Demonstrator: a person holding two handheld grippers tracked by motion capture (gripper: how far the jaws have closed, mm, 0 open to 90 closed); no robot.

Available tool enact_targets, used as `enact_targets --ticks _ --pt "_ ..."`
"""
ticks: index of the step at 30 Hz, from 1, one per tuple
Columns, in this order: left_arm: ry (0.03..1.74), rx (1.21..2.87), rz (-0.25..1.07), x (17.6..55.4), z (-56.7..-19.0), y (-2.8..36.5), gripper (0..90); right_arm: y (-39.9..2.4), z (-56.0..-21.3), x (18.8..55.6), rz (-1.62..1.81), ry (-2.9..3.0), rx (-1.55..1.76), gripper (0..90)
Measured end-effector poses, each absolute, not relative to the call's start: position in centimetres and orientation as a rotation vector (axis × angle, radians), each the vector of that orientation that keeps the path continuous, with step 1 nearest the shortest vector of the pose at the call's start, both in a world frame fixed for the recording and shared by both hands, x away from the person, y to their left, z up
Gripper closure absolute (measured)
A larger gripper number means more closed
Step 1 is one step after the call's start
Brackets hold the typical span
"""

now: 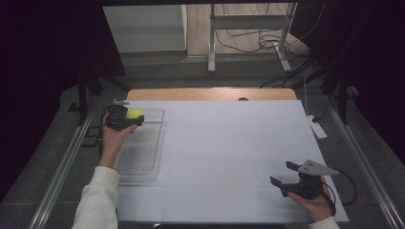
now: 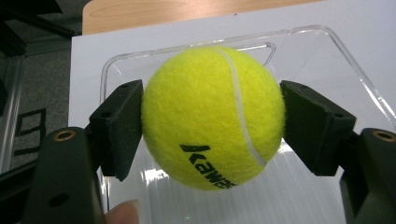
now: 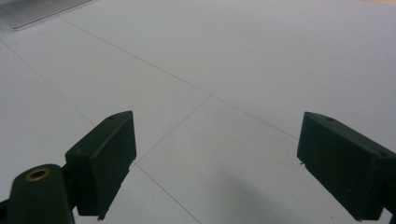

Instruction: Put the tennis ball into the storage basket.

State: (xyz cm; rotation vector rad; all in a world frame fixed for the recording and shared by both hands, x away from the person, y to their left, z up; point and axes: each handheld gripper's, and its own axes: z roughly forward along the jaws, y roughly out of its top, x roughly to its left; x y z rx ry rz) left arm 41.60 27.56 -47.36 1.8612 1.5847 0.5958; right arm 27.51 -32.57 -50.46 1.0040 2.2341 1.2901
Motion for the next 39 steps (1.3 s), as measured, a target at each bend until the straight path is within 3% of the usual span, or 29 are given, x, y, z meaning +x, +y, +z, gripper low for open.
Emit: enact_targets --ticks 39 --pt "1.629 1.975 0.573 42.6 -49.1 27.0 26.7 -32.6 -50.5 27.6 1.292 2.236 1.005 12.4"
